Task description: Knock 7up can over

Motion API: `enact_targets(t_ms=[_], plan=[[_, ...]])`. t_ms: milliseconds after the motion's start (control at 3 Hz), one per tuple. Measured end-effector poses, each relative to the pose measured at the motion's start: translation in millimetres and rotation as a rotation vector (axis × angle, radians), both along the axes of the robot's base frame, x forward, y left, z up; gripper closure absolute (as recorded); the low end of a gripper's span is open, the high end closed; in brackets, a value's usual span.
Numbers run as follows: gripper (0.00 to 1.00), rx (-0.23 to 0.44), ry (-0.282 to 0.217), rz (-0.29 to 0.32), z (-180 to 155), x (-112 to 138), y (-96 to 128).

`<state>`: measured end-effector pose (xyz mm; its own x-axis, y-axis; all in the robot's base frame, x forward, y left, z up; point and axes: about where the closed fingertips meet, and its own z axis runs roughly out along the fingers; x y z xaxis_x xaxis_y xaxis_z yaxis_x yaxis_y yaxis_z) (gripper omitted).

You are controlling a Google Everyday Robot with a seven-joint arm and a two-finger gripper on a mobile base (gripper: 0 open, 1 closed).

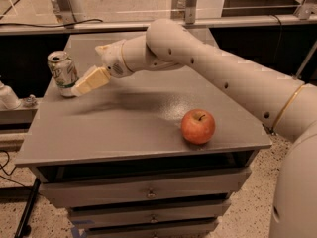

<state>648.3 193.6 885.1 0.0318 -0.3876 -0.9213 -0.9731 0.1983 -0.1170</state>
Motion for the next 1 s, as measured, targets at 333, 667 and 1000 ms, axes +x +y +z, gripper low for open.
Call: enact_targets(t_ms=[333,667,1000], plan=[[0.00,0.047,0.015,0.006,-5,7,28],[0.18,0.092,0.034,0.012,-6,8,51],[0.41,0.123,0.047,0.016,-5,8,62]])
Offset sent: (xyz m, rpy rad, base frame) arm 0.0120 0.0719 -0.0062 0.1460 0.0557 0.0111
